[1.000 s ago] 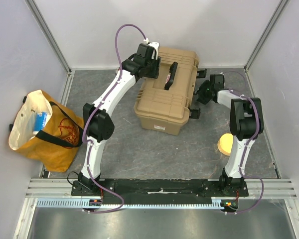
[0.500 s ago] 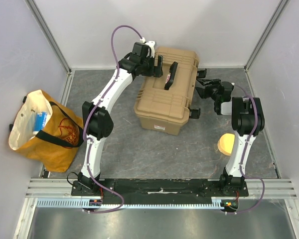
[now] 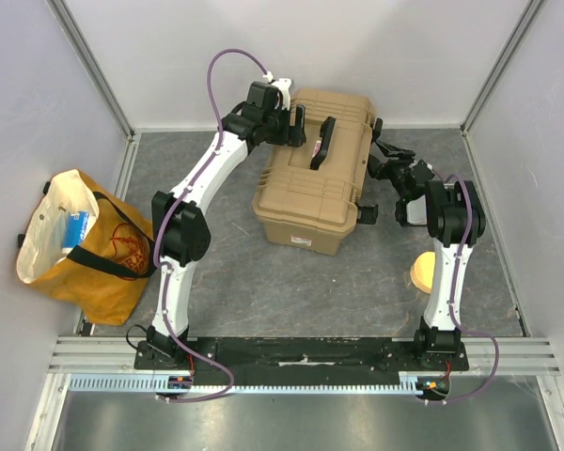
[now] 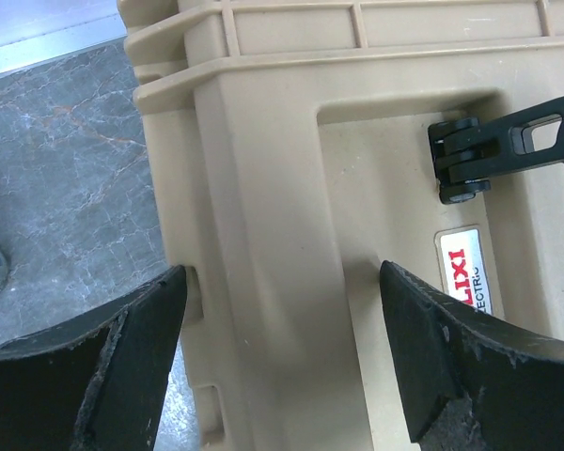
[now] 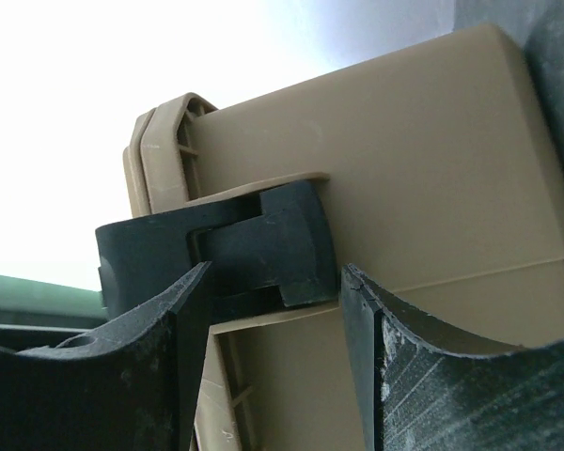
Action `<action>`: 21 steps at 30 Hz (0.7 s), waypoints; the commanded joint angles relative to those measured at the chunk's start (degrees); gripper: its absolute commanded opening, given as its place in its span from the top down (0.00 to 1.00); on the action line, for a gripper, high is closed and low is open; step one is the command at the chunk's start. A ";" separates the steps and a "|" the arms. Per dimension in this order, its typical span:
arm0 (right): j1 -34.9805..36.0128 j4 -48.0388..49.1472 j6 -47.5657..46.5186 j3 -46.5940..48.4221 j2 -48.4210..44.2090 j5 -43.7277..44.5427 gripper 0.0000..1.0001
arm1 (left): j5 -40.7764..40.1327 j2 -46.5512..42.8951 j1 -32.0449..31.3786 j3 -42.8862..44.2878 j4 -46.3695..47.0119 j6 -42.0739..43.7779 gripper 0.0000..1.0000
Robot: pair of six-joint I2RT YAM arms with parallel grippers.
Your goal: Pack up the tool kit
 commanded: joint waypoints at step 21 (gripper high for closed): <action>1.39 -0.12 -12.25 5.22 -5.01 -0.72 0.51 | -2.72 9.50 -2.61 -6.57 -16.33 0.66 0.18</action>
